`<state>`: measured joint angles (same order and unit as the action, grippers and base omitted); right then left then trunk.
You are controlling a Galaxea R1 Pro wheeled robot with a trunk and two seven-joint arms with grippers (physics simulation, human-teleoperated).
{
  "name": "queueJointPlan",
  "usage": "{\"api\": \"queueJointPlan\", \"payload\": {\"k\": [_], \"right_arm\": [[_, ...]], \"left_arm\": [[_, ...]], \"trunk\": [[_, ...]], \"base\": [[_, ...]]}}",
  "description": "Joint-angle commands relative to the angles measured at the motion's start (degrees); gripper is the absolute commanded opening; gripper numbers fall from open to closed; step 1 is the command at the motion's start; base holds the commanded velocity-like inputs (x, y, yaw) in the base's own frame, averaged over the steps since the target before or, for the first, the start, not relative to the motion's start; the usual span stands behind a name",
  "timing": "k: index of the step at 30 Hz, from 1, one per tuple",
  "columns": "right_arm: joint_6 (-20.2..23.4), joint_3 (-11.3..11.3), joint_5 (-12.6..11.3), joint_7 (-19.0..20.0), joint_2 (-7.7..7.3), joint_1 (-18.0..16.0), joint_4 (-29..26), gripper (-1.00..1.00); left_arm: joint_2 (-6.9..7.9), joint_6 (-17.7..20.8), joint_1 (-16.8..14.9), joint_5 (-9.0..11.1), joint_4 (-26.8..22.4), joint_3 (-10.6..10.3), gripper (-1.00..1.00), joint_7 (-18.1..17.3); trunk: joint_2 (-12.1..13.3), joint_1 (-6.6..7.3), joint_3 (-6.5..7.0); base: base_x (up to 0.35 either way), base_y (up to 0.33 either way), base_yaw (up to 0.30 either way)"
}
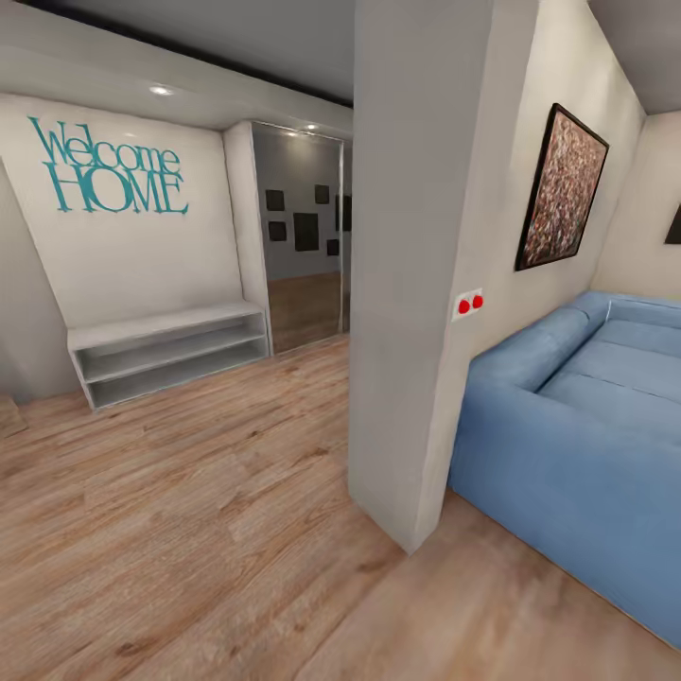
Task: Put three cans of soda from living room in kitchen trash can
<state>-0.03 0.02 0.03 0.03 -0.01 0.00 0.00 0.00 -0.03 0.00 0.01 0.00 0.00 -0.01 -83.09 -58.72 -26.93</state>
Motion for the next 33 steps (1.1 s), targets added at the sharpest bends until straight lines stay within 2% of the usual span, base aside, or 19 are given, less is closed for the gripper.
{"api": "queueJointPlan", "payload": {"k": [1,3,25,30,33], "right_arm": [[-0.30,0.29,0.30,0.30,-0.33,0.00,-0.33,1.00],[-0.94,0.32,0.65,0.94,-0.35,0.00,-0.98,1.00],[-1.15,0.34,0.68,0.94,-0.35,0.00,-1.10,1.00],[-2.52,1.85,0.81,2.23,-1.39,-1.45,-2.74,1.00],[-3.48,2.80,0.87,3.20,-1.74,-2.00,-3.72,1.00]], "left_arm": [[0.33,-0.30,-0.08,0.09,-0.33,0.08,1.00,-0.12],[0.81,-0.94,-0.05,0.08,-0.87,0.02,1.00,-0.10],[0.79,-1.38,-0.04,0.08,-0.88,-0.02,1.00,-0.10],[1.68,-3.00,-1.35,0.07,-2.51,-0.18,1.00,-0.14],[1.83,-2.28,-1.27,0.03,-3.47,-0.23,1.00,-0.16]], "trunk": [[0.01,0.00,0.00],[0.01,0.00,0.00],[0.01,0.00,0.00],[0.01,0.00,0.00],[0.01,0.00,0.00]], "base": [[0.000,0.000,0.000],[0.000,0.000,0.000],[0.000,0.000,0.000],[0.000,0.000,0.000],[0.000,0.000,0.000]]}}
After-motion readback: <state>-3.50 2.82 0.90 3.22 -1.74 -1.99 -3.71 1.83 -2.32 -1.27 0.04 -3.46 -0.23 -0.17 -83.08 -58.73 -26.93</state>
